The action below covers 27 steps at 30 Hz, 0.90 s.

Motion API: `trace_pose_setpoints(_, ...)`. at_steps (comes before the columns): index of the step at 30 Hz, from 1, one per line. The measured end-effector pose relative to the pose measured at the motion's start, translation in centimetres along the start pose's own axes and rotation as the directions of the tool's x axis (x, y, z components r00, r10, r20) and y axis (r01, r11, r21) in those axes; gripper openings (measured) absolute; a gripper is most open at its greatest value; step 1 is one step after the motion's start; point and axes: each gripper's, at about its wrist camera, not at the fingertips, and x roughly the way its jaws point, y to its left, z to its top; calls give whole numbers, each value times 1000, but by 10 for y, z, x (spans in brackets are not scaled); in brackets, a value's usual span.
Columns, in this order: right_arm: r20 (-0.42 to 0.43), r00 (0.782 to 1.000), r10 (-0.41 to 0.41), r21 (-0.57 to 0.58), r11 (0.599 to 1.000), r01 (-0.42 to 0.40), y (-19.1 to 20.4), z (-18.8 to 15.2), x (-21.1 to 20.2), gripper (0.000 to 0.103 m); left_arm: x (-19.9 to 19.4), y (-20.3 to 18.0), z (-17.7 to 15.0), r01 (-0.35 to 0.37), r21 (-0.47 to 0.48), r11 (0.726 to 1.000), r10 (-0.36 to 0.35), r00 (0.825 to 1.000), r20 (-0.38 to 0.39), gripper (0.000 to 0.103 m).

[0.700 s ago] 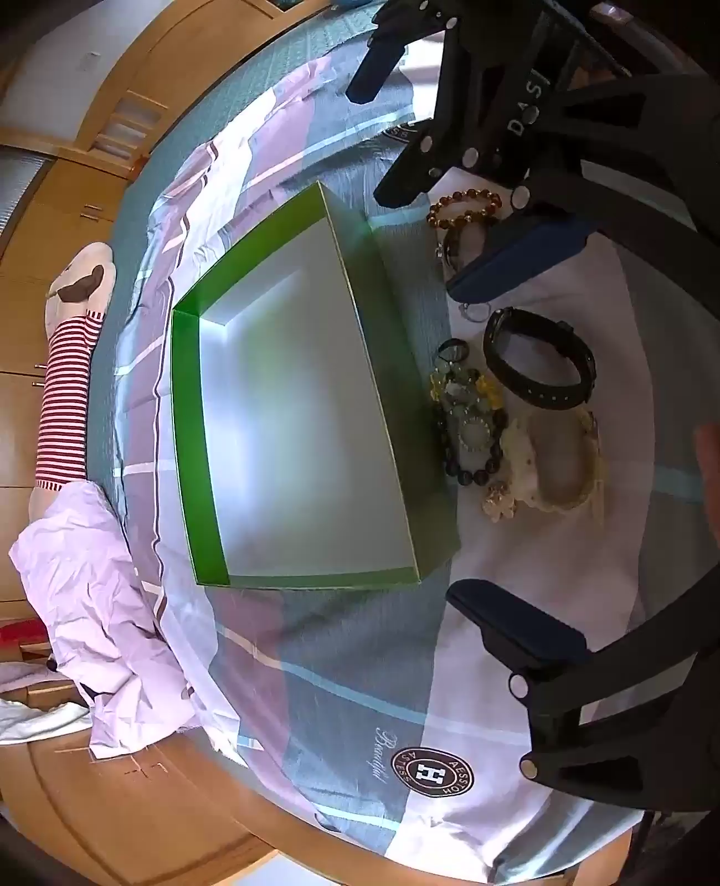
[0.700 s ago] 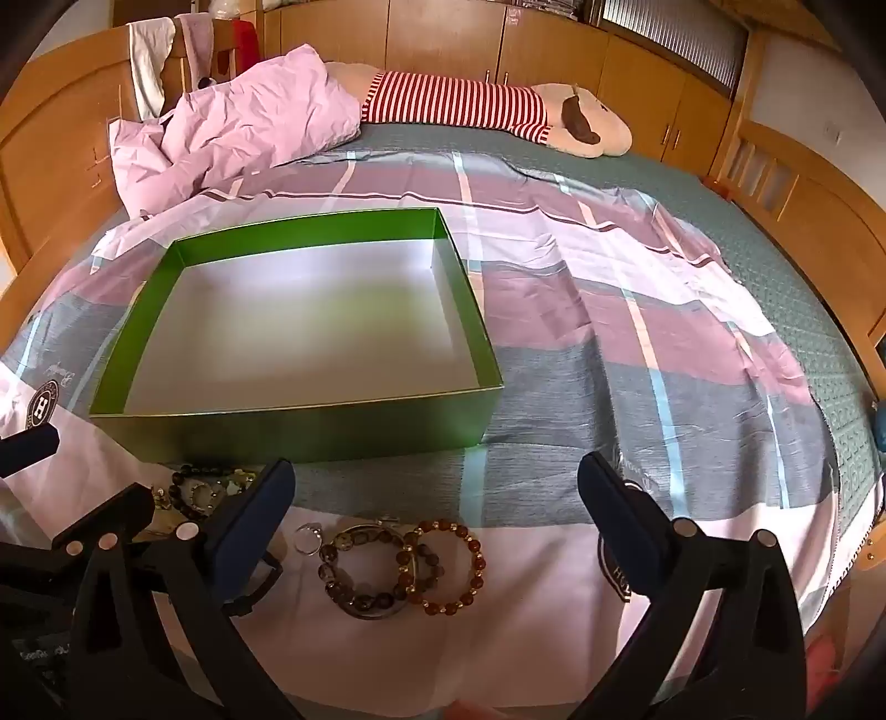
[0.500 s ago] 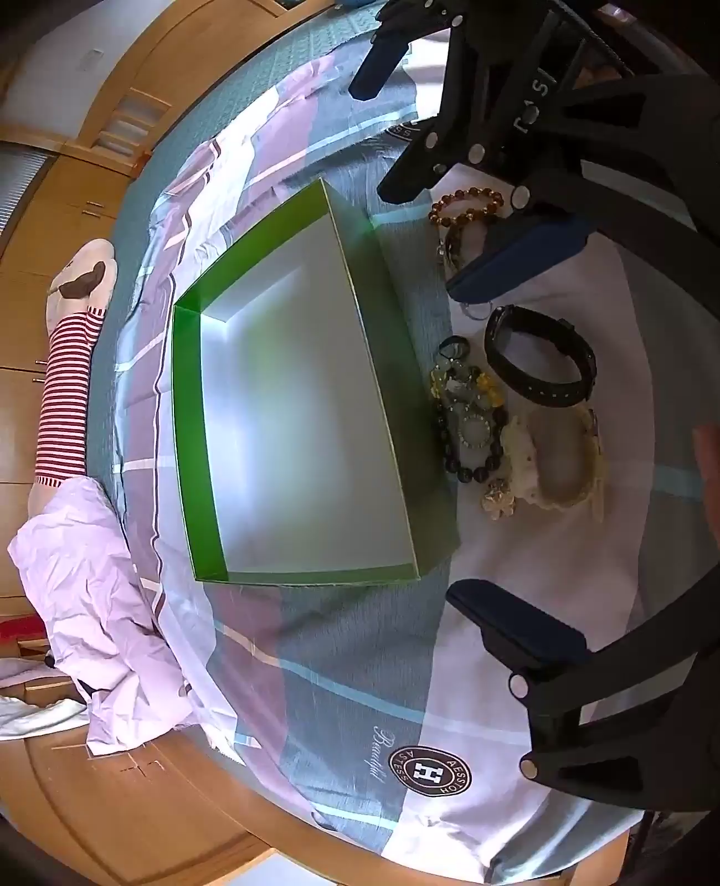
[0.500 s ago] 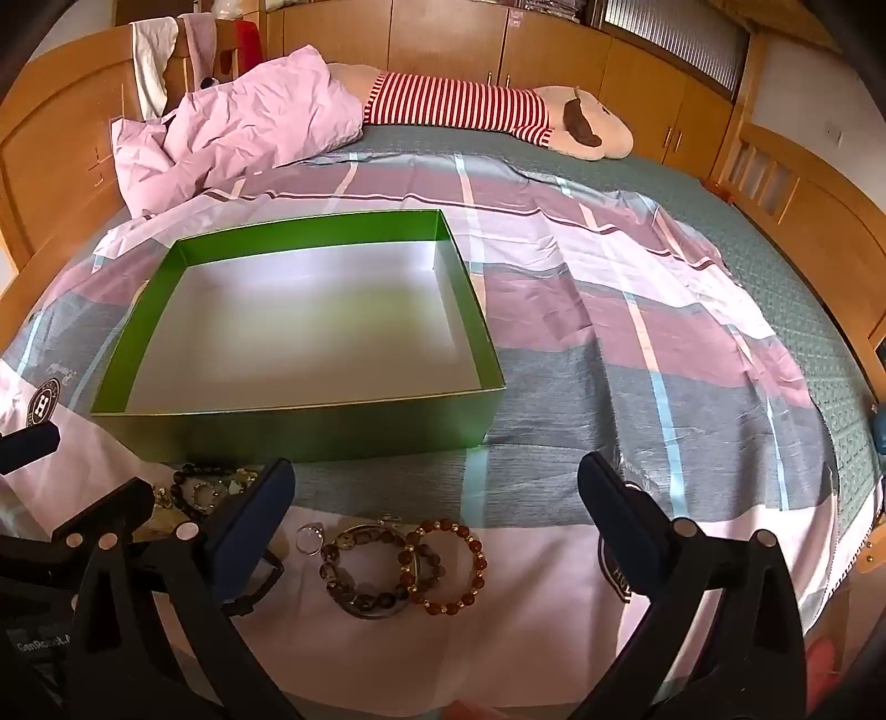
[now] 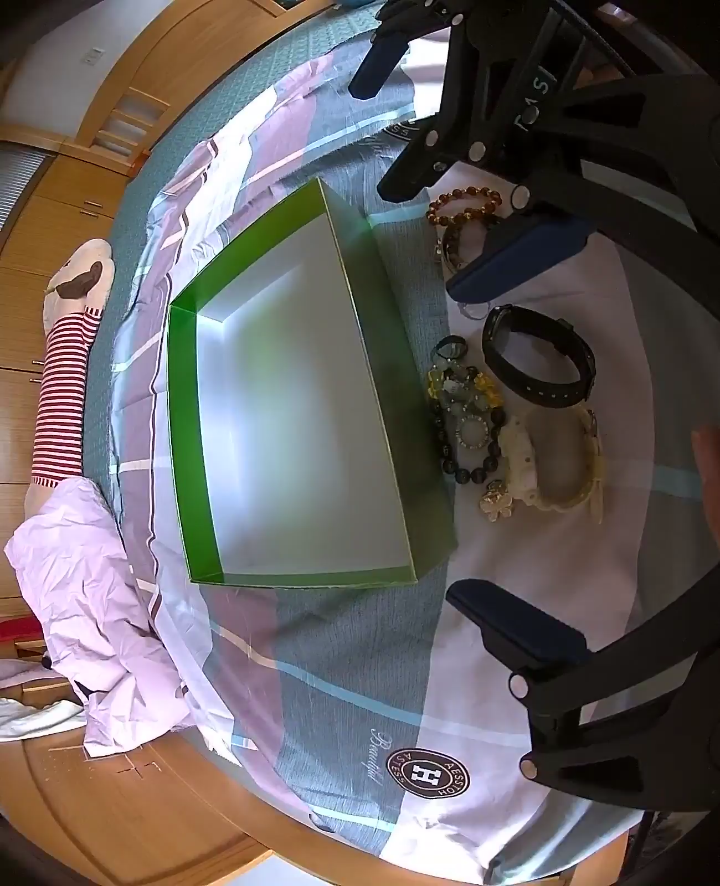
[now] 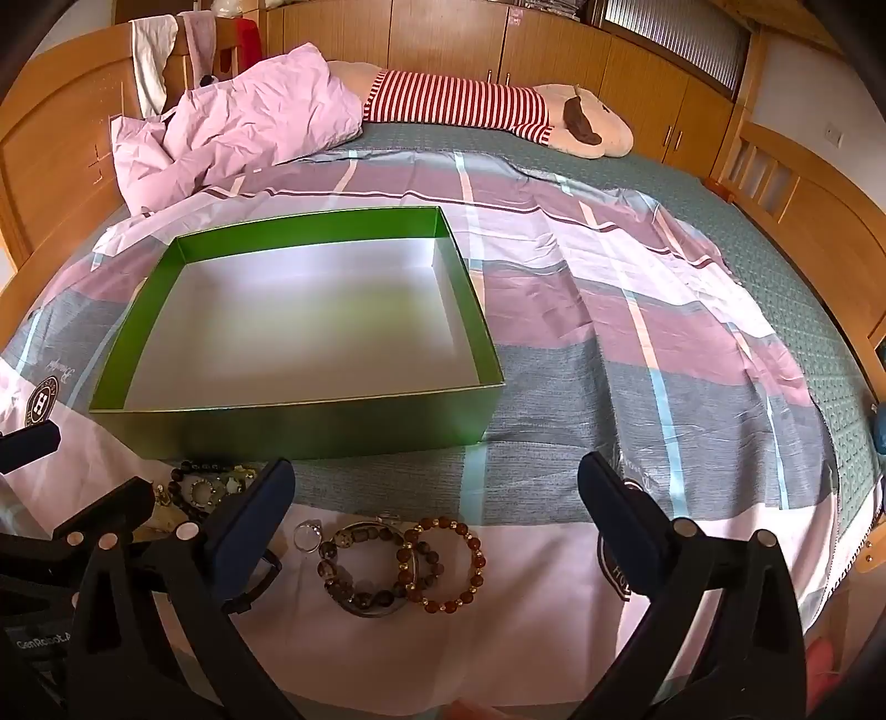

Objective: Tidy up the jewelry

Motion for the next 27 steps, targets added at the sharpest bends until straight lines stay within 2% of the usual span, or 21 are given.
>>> trace_pose_setpoints(27, -1, 1000, -3, -2, 1000, 3, 0, -2, 1, 100, 3, 0, -4, -4, -3, 1000, 4, 1000, -3, 99)
